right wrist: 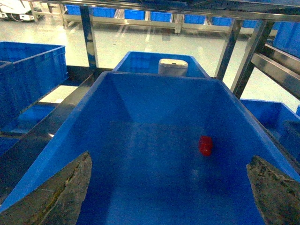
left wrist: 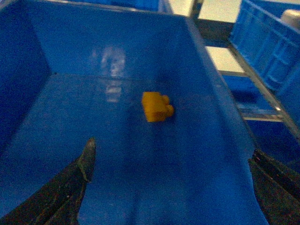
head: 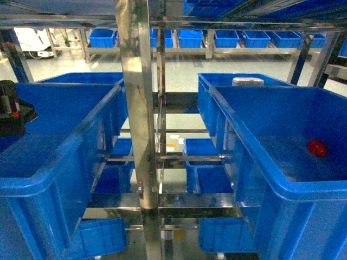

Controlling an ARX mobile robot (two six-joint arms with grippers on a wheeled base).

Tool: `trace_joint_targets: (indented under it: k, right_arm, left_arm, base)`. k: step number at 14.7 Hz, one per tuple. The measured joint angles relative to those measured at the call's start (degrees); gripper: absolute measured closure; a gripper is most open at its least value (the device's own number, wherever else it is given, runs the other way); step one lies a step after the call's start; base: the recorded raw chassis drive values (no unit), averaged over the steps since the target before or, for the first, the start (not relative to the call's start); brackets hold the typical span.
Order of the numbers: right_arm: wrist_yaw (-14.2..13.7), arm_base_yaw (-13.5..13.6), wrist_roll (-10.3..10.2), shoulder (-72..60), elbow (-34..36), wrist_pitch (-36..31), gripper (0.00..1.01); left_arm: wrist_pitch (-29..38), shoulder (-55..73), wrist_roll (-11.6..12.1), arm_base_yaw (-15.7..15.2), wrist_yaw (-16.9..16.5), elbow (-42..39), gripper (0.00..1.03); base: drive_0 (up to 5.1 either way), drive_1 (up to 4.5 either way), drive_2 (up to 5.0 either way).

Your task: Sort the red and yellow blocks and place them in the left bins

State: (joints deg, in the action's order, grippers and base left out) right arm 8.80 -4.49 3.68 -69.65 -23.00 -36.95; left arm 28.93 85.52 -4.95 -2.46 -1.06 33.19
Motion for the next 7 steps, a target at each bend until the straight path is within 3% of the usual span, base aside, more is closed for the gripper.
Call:
trace_joint_targets:
  k: [3,7]
  right_arm:
    - [-0.02,0.00,0.02,0.00,0.00,0.00,0.03]
    - [0.00,0.00,0.02,0.00,-0.02,-0.04,0.03]
  left_arm:
    - [0.83,-11.76,-1.20,2.97,2.21,-6.19,0.05]
    - [0.33,-14.99,-3.69,3.50,3.96,-8.59,0.05]
  base:
    - [0.0,0.00,0.0]
    - [0.0,0.00,0.0]
